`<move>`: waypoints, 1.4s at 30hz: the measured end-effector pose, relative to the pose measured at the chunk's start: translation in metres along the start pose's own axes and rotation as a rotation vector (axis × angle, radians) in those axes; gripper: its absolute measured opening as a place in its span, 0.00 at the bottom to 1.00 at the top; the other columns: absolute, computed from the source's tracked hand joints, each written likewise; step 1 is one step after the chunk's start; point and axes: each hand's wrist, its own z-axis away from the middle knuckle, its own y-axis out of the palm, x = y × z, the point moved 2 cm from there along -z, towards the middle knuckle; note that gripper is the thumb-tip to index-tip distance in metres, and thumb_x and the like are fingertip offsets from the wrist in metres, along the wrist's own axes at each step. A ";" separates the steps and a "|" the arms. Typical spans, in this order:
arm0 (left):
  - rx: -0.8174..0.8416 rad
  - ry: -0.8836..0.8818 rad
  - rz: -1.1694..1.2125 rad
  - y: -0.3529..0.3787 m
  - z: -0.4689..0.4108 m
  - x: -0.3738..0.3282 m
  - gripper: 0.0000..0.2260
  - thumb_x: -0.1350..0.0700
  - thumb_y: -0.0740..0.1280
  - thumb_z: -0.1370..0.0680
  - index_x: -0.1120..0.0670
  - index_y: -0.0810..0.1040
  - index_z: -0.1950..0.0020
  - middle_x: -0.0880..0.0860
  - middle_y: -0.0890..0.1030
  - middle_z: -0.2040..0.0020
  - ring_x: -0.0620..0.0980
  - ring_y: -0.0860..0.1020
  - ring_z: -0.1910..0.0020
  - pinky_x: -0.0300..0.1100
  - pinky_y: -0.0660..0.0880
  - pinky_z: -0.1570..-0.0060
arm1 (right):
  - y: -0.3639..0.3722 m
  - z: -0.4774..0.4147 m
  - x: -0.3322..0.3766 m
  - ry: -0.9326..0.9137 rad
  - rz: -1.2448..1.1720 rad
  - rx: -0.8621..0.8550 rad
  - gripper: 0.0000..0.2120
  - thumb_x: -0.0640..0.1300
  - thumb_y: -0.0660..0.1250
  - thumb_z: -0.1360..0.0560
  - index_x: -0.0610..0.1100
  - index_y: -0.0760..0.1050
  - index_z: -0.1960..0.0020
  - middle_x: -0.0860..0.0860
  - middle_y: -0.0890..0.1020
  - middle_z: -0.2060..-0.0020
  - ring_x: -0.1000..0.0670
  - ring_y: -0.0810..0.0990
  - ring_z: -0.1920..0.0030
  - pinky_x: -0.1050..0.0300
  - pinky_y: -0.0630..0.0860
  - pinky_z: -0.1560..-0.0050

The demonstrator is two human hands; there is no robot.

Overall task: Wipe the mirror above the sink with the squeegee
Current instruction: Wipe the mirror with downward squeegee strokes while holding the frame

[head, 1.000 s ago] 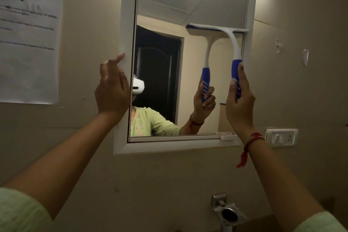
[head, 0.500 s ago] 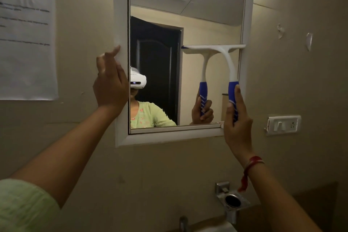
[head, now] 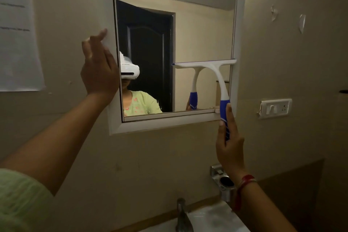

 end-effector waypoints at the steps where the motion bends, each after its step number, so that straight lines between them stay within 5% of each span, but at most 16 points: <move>1: 0.004 -0.004 -0.006 0.000 0.000 0.000 0.15 0.56 0.50 0.18 0.54 0.67 0.33 0.60 0.73 0.41 0.48 0.74 0.58 0.26 0.62 0.72 | 0.000 0.004 0.000 0.015 -0.002 0.003 0.24 0.53 0.53 0.22 0.60 0.51 0.28 0.57 0.74 0.64 0.52 0.71 0.73 0.68 0.72 0.74; 5: -0.005 -0.014 0.004 0.001 0.001 0.002 0.16 0.57 0.50 0.19 0.54 0.68 0.33 0.61 0.72 0.41 0.37 0.67 0.67 0.21 0.64 0.68 | 0.000 0.020 0.001 0.035 0.020 0.017 0.24 0.52 0.52 0.23 0.58 0.51 0.28 0.56 0.73 0.62 0.51 0.71 0.72 0.64 0.74 0.73; 7: -0.013 -0.015 0.004 0.001 0.001 0.004 0.16 0.57 0.50 0.19 0.54 0.68 0.33 0.61 0.72 0.41 0.36 0.64 0.64 0.17 0.63 0.67 | -0.001 0.030 0.000 0.049 0.034 0.031 0.25 0.51 0.53 0.23 0.57 0.51 0.28 0.56 0.73 0.61 0.51 0.71 0.73 0.60 0.75 0.72; 12: -0.024 -0.016 -0.009 0.004 0.001 0.003 0.16 0.56 0.50 0.19 0.53 0.68 0.33 0.59 0.73 0.40 0.42 0.70 0.62 0.25 0.62 0.70 | -0.004 0.055 -0.001 0.060 0.061 0.064 0.26 0.48 0.53 0.23 0.62 0.49 0.28 0.49 0.73 0.65 0.49 0.70 0.73 0.52 0.75 0.73; 17: -0.009 -0.013 0.002 0.003 0.000 0.004 0.17 0.55 0.49 0.19 0.55 0.68 0.33 0.60 0.73 0.40 0.37 0.70 0.63 0.20 0.65 0.67 | -0.004 0.073 -0.003 0.084 0.061 0.071 0.25 0.53 0.51 0.22 0.62 0.48 0.28 0.47 0.72 0.67 0.49 0.70 0.73 0.50 0.75 0.74; 21: -0.007 -0.008 0.006 0.004 0.001 0.005 0.16 0.56 0.49 0.19 0.57 0.68 0.33 0.60 0.72 0.39 0.28 0.68 0.65 0.21 0.65 0.67 | -0.007 0.090 -0.002 0.109 0.062 0.073 0.24 0.58 0.50 0.23 0.62 0.48 0.28 0.52 0.71 0.68 0.54 0.69 0.73 0.57 0.74 0.72; 26: -0.023 -0.005 -0.012 0.003 0.002 0.001 0.16 0.58 0.50 0.19 0.57 0.68 0.34 0.58 0.72 0.39 0.43 0.73 0.59 0.27 0.63 0.66 | -0.015 0.105 0.006 0.118 0.061 0.106 0.25 0.58 0.49 0.21 0.52 0.50 0.27 0.60 0.70 0.68 0.60 0.70 0.71 0.75 0.66 0.71; 29: -0.024 -0.006 -0.012 0.002 0.002 0.001 0.16 0.58 0.50 0.19 0.58 0.68 0.34 0.59 0.72 0.39 0.31 0.70 0.60 0.22 0.64 0.66 | -0.019 0.107 0.008 0.140 0.070 0.116 0.24 0.59 0.49 0.22 0.58 0.48 0.28 0.58 0.70 0.68 0.58 0.71 0.70 0.72 0.68 0.70; 32: -0.032 -0.014 -0.028 0.003 0.002 0.001 0.16 0.58 0.49 0.19 0.58 0.68 0.34 0.57 0.72 0.38 0.41 0.73 0.58 0.26 0.64 0.64 | -0.021 0.107 0.011 0.144 0.102 0.119 0.25 0.49 0.54 0.21 0.61 0.48 0.28 0.59 0.71 0.67 0.55 0.72 0.70 0.70 0.70 0.70; 35: -0.032 -0.014 -0.054 0.003 0.002 0.002 0.17 0.56 0.48 0.19 0.57 0.67 0.33 0.57 0.71 0.37 0.50 0.75 0.56 0.33 0.66 0.62 | -0.021 0.108 0.010 0.166 0.125 0.140 0.26 0.44 0.54 0.23 0.53 0.51 0.28 0.59 0.72 0.65 0.54 0.68 0.75 0.68 0.71 0.71; 38: -0.031 -0.015 -0.056 0.003 0.002 0.002 0.18 0.56 0.48 0.19 0.57 0.68 0.33 0.57 0.72 0.37 0.50 0.75 0.55 0.31 0.65 0.61 | -0.025 0.107 0.013 0.193 0.151 0.166 0.26 0.43 0.54 0.23 0.45 0.51 0.28 0.58 0.72 0.67 0.56 0.67 0.74 0.68 0.69 0.72; 42: -0.031 -0.006 -0.049 0.003 0.002 0.001 0.16 0.57 0.50 0.19 0.56 0.69 0.34 0.57 0.73 0.38 0.47 0.73 0.54 0.24 0.61 0.62 | -0.037 0.102 0.024 0.206 0.210 0.216 0.26 0.48 0.53 0.24 0.49 0.50 0.27 0.50 0.73 0.69 0.54 0.68 0.74 0.61 0.69 0.74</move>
